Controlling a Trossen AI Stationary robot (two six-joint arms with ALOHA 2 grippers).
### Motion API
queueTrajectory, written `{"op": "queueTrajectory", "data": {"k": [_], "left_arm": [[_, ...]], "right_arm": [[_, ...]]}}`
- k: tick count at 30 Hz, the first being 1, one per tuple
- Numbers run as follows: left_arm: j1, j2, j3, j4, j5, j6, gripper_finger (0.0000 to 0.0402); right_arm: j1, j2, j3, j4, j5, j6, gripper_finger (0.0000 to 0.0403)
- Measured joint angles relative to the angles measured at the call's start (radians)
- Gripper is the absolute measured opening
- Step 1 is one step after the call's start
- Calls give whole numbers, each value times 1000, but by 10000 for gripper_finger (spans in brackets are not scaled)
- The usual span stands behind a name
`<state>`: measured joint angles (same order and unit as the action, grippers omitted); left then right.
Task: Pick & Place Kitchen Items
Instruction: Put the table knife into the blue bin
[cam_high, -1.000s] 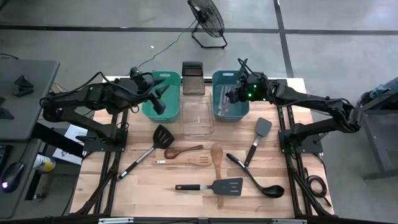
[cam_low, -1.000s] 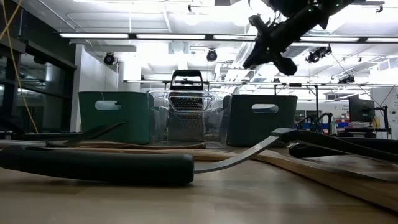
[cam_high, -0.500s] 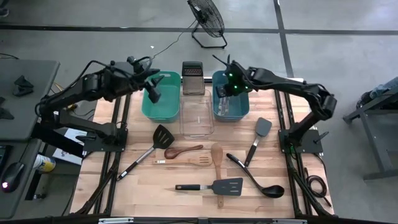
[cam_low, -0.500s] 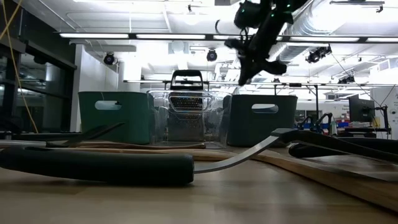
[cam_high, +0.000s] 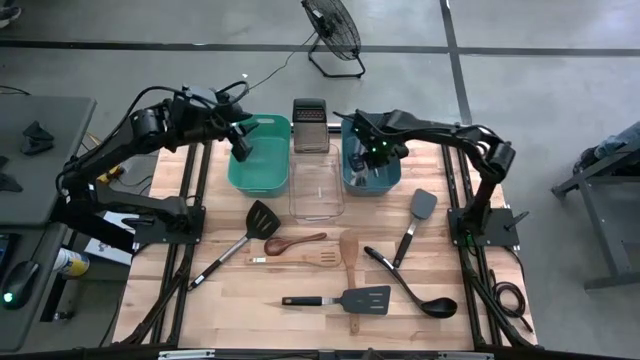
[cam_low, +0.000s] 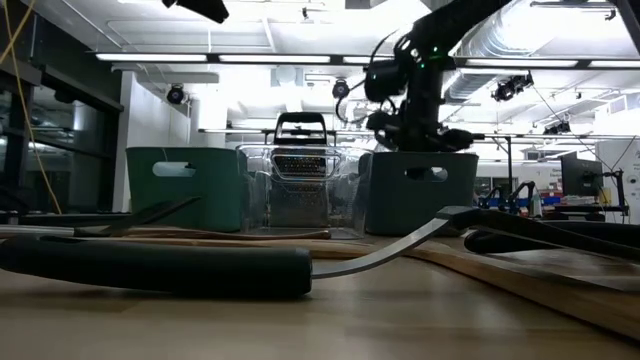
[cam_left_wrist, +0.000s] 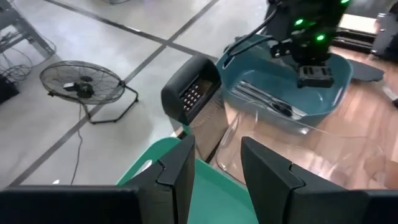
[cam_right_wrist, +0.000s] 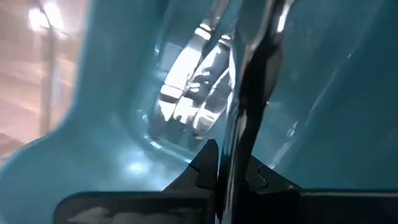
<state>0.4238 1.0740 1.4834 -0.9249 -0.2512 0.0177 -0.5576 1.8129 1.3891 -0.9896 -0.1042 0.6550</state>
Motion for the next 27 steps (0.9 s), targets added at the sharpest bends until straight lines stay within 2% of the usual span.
{"op": "queueTrajectory", "data": {"k": [6, 13, 17, 27], "left_arm": [[23, 0, 0, 0, 60, 7, 127], [22, -6, 0, 2, 59, 7, 127], [22, -5, 0, 2, 59, 5, 127], [22, -5, 0, 2, 59, 1, 127]], "right_arm": [[-4, 38, 0, -3, -11, -5, 4], [-20, 40, 0, -36, -36, -22, 6], [-33, 40, 0, -44, -96, -24, 7], [-41, 40, 0, -51, -163, -45, 9]]}}
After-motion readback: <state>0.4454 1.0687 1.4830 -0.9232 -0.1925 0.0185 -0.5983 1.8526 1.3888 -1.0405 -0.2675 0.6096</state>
